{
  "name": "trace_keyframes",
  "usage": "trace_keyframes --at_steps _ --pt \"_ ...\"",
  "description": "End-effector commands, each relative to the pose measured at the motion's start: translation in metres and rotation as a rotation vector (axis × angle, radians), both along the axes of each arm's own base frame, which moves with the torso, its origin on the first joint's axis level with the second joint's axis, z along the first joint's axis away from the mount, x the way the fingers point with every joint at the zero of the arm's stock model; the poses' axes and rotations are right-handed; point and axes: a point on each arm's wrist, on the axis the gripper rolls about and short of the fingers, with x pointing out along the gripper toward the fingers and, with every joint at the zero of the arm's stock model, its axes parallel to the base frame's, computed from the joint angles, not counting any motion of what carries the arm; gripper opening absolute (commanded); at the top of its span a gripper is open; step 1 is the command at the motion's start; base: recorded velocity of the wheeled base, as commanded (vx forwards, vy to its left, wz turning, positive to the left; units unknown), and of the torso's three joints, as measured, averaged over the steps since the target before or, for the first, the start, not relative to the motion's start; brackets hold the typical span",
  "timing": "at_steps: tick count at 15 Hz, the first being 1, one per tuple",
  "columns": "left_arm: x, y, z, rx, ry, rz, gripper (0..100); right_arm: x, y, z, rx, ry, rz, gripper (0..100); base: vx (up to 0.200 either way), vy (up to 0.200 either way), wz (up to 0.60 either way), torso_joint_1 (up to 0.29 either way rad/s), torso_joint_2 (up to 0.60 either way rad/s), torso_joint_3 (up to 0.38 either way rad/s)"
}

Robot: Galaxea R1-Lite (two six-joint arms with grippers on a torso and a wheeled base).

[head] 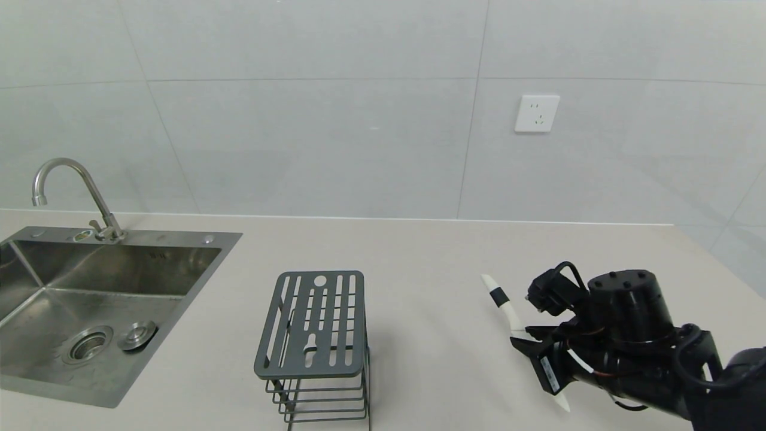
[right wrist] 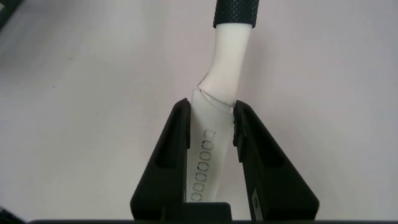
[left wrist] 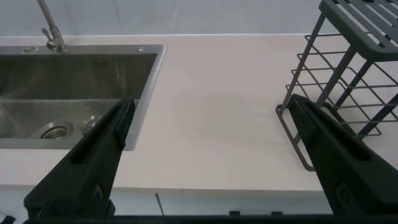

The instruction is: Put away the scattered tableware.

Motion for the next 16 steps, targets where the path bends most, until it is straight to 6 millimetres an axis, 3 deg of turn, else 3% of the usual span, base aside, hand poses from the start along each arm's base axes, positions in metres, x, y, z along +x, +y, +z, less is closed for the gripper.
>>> trace_keyframes --at_steps 1,3,10,16 --pt "0.0 0.0 0.0 0.0 0.001 0.0 100 -0.008 -0.003 0.016 0.029 -0.057 0.027 0 0.0 0.0 0.0 0.0 0.0 0.0" --pt "0.0 0.0 0.0 -0.008 0.0 0.0 100 -0.014 -0.005 0.021 0.048 -0.098 0.105 0 0.0 0.0 0.0 0.0 0.0 0.0" --pt "0.0 0.0 0.001 -0.004 -0.003 -0.013 100 -0.054 -0.015 0.009 0.146 -0.165 0.454 0 0.0 0.0 0.0 0.0 0.0 0.0" --pt "0.0 -0.001 0.001 0.007 -0.011 -0.034 100 -0.073 -0.009 0.023 0.181 -0.233 0.55 0 0.0 0.0 0.0 0.0 0.0 0.0"
